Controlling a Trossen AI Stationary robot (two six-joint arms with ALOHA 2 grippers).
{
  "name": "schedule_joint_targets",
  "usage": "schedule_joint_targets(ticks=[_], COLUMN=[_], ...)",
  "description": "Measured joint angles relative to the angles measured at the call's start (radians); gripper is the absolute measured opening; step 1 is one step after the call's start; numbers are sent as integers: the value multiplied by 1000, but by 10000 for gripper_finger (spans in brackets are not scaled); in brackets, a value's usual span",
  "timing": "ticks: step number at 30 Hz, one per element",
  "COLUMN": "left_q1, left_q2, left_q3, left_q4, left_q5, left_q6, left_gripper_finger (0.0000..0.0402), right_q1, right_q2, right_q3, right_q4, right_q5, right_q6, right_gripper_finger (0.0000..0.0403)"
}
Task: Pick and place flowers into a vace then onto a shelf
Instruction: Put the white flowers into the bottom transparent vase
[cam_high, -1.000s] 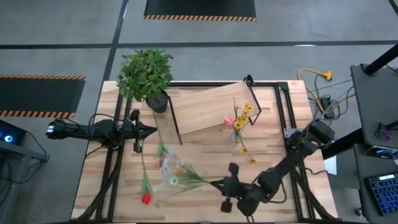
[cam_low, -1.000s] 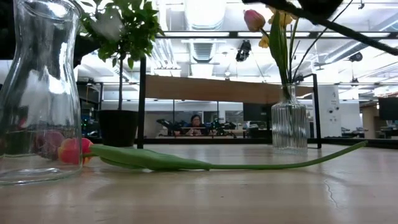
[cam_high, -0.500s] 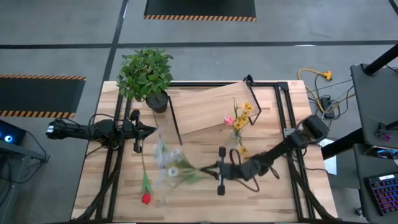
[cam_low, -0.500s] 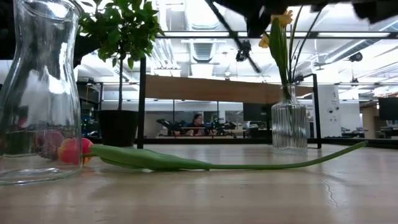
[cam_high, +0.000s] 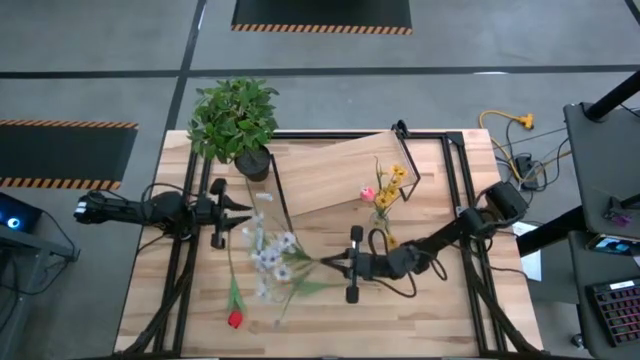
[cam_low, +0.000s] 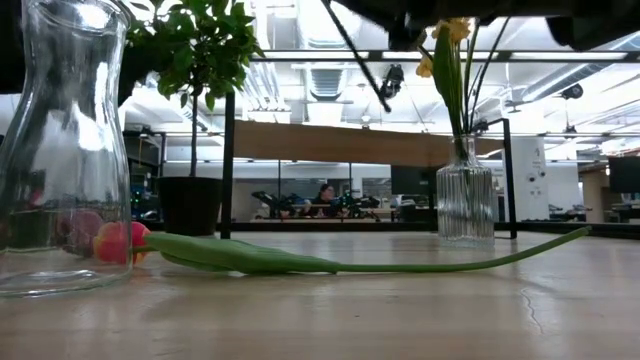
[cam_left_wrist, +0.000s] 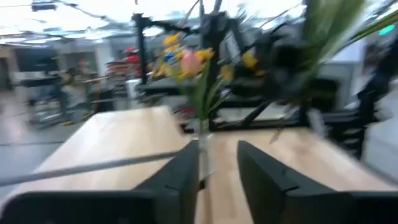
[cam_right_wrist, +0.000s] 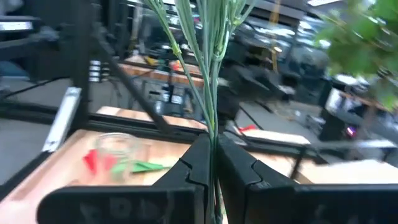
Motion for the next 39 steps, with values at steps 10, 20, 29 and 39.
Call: schedule_joint_targets(ticks=[10,20,29,39], left_q1=[0,-4,-34,-73], left_q2=[57,332,674,942], left_q3=[0,0,129,341], left_q4=[262,573,679,671], left_q5=[188,212,234,251], left_q6=[-138,-158,-151,31], left_gripper_finger=[183,184,184,184], right_q1=[-86,-102,-103,-102], right_q2=[-1,-1,-1,-1], right_q3=[20,65,66,64], right_q4=[3,2,1,5], right_q5=[-43,-93,-94,-93], right_q6=[17,-14,-4,1], right_gripper_finger=[13,13,13,13])
